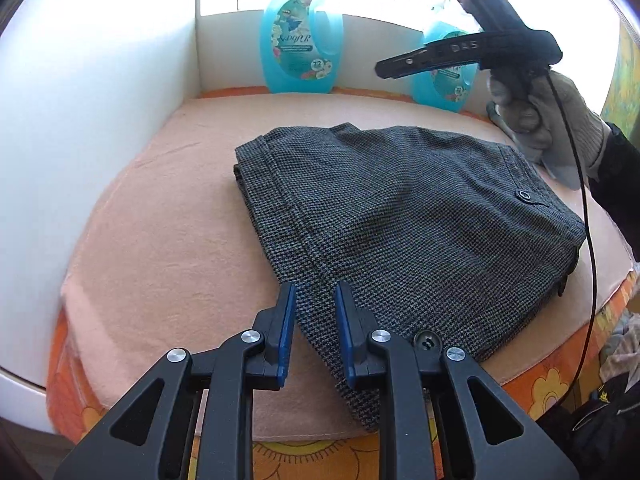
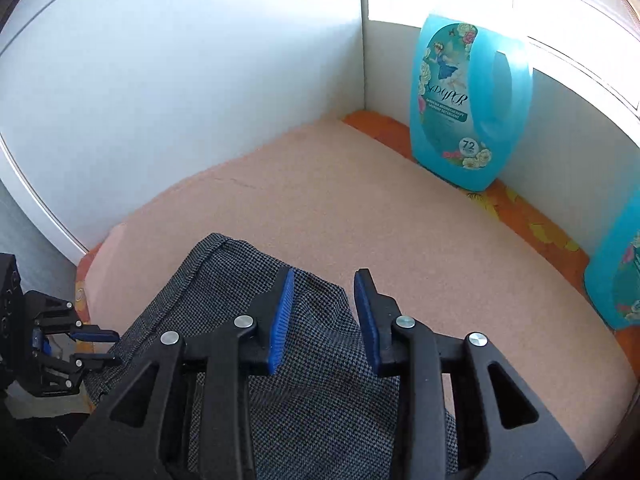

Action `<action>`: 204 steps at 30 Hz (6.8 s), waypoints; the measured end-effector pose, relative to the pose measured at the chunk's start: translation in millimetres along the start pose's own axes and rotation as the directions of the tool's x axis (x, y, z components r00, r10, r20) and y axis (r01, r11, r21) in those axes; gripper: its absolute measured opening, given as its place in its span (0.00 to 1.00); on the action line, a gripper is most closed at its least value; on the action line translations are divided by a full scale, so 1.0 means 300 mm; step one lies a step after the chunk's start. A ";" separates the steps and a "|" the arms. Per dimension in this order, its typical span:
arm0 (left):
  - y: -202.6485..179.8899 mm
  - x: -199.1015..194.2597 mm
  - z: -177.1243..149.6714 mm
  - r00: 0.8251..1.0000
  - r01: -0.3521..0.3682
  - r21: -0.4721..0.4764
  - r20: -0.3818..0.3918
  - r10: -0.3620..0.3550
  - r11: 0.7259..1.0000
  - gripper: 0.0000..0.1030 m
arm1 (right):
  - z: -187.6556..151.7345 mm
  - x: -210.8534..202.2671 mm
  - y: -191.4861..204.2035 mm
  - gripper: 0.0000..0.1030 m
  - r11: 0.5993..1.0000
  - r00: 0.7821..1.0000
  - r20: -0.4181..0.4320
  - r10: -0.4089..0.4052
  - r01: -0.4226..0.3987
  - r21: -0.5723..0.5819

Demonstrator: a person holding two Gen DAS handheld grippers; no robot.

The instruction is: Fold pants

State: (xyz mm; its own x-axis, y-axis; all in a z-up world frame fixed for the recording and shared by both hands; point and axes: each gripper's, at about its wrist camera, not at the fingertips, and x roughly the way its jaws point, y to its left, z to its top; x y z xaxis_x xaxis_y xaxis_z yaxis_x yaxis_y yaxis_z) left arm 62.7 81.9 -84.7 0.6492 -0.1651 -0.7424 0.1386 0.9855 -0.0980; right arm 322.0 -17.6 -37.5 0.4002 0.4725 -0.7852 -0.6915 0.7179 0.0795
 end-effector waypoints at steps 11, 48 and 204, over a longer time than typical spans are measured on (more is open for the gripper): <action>-0.076 -0.045 0.063 0.995 0.086 0.052 0.048 -0.088 0.995 0.28 | -0.416 -0.343 -0.004 0.41 0.956 0.967 -0.016 -0.255 0.255 0.145; -0.241 0.293 0.353 0.982 0.178 0.022 -0.070 -0.176 0.984 0.37 | -0.972 -0.533 -0.158 0.68 0.568 0.991 -0.040 -0.130 0.108 0.816; -0.070 0.057 0.034 0.961 0.269 0.028 -0.078 -0.266 0.963 0.16 | 0.021 0.152 -0.097 0.08 0.905 0.994 -0.044 0.099 -0.071 0.420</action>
State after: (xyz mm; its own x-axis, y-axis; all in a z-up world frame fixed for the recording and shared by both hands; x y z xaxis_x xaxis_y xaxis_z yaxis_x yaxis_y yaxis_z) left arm 78.7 58.0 -88.6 0.5288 -0.4176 -0.7389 0.3287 0.9034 -0.2753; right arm 364.2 -13.8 -71.9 0.3033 0.5180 -0.7998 -0.4020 0.8305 0.3855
